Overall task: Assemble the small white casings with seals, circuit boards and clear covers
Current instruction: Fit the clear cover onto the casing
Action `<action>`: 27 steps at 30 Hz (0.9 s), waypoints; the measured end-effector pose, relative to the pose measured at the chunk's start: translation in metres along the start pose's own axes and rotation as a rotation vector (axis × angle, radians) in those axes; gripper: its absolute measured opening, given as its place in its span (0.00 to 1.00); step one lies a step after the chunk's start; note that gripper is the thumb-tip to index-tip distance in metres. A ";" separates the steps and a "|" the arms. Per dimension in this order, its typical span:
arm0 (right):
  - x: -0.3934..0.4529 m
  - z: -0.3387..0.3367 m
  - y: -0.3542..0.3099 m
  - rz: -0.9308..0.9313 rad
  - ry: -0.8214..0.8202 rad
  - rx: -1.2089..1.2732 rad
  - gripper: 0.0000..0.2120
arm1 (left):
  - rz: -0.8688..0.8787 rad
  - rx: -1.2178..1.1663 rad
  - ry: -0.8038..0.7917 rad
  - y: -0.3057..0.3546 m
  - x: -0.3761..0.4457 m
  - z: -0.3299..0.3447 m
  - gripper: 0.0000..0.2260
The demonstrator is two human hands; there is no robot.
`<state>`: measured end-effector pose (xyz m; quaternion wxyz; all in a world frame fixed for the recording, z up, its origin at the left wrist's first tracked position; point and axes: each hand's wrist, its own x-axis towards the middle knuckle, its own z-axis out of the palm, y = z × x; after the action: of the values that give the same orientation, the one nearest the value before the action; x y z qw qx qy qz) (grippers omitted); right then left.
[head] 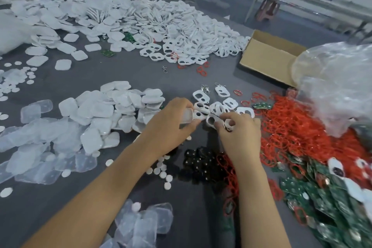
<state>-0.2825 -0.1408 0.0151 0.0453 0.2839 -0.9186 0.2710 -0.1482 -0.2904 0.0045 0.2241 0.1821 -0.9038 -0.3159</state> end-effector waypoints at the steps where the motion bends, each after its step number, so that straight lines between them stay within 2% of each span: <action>1: 0.002 0.002 -0.001 0.003 -0.016 -0.012 0.08 | -0.001 0.033 0.025 -0.004 -0.002 0.003 0.14; 4: 0.003 0.006 0.001 -0.011 -0.052 -0.038 0.07 | 0.043 0.161 0.074 -0.005 -0.005 0.009 0.18; 7: 0.000 0.005 0.000 -0.046 -0.071 -0.035 0.12 | 0.041 0.114 0.033 -0.003 -0.005 0.009 0.23; 10: 0.000 0.001 -0.002 -0.064 -0.113 -0.031 0.12 | 0.059 -0.053 0.008 -0.003 -0.005 0.004 0.19; 13: 0.001 0.000 -0.001 -0.116 -0.114 0.008 0.06 | 0.095 -0.146 0.074 -0.002 -0.006 -0.001 0.10; 17: 0.001 -0.002 -0.007 -0.115 -0.094 0.497 0.05 | 0.077 -0.182 0.146 0.000 -0.005 -0.002 0.15; 21: -0.001 -0.004 -0.024 -0.045 -0.266 0.908 0.08 | -0.019 -0.370 0.151 0.004 -0.006 -0.006 0.16; 24: -0.008 -0.002 -0.038 -0.039 -0.405 1.064 0.06 | -0.013 -0.435 0.114 0.008 -0.007 -0.007 0.17; 27: -0.010 -0.002 -0.045 0.044 -0.379 1.165 0.04 | -0.001 -0.396 0.195 0.009 -0.006 -0.007 0.15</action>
<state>-0.2501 -0.1662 0.0357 -0.2870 0.2862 -0.6172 0.6743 -0.1415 -0.2846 0.0138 0.3419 0.1646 -0.7981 -0.4680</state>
